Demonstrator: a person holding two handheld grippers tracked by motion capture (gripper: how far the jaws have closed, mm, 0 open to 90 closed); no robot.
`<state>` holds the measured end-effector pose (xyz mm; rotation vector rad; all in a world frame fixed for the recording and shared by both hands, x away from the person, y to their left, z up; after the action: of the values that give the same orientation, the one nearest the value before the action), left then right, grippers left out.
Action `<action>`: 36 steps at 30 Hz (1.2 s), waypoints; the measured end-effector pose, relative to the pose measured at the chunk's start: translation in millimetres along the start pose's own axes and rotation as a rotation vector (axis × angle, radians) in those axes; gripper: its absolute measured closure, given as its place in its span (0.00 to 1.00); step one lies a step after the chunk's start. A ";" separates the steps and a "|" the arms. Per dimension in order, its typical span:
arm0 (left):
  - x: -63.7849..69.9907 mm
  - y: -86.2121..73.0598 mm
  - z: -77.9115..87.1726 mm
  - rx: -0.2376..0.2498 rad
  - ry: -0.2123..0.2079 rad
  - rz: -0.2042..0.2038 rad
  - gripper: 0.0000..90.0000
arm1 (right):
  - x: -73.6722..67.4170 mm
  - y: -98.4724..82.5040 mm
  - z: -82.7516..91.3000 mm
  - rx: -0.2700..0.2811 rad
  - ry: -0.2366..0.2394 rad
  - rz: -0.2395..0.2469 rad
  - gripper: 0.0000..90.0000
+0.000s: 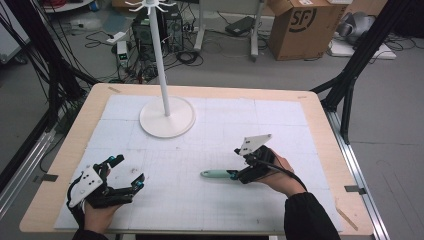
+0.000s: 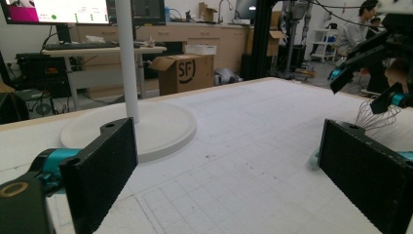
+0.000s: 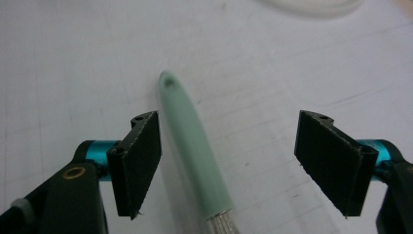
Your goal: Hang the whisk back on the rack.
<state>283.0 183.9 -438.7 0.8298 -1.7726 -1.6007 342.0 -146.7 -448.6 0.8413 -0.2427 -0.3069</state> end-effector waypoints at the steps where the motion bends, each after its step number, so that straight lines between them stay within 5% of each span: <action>1: 0.3 0.1 -0.4 0.002 -0.001 -0.001 0.09 | 0.0 0.0 0.0 0.000 0.000 0.000 0.28; 2: 0.3 0.2 -0.5 0.002 0.000 -0.002 0.09 | -1.7 -3.7 -8.1 -0.058 0.019 0.023 0.29; 13: -0.8 0.2 -0.3 0.000 0.001 -0.003 0.09 | -12.9 -14.7 -34.8 -0.297 0.114 0.143 0.35; 16: -0.7 0.1 -0.1 -0.001 -0.002 -0.003 0.09 | -15.7 -19.3 -44.5 -0.425 0.140 0.196 0.38; 20: -1.4 0.7 0.8 0.000 -0.001 -0.004 0.09 | -17.5 -19.6 -50.1 -0.506 0.199 0.226 0.47; 28: -0.1 -0.7 0.1 -0.014 -0.007 -0.010 0.10 | -16.4 -17.5 -53.2 -0.556 0.251 0.209 0.50; 31: 0.7 0.1 1.2 -0.011 -0.009 -0.017 0.11 | -10.4 -16.4 -52.5 -0.540 0.251 0.189 0.63; 36: -1.2 -0.1 1.1 -0.007 -0.001 -0.012 0.11 | -7.5 -15.5 -53.5 -0.540 0.256 0.200 0.70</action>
<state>282.8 185.5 -439.0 0.8379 -1.7647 -1.6138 350.0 -116.8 -495.5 0.3121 0.0015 -0.0655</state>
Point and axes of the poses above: each handheld gripper's, and its own axes: z roughly backward along the jaws, y roughly out of its top, x roughly to its right, the point moved 8 cm from there along -z, roughly forward along the jaws, and after that the axes turned 7 degrees about x, right-handed, at the moved point
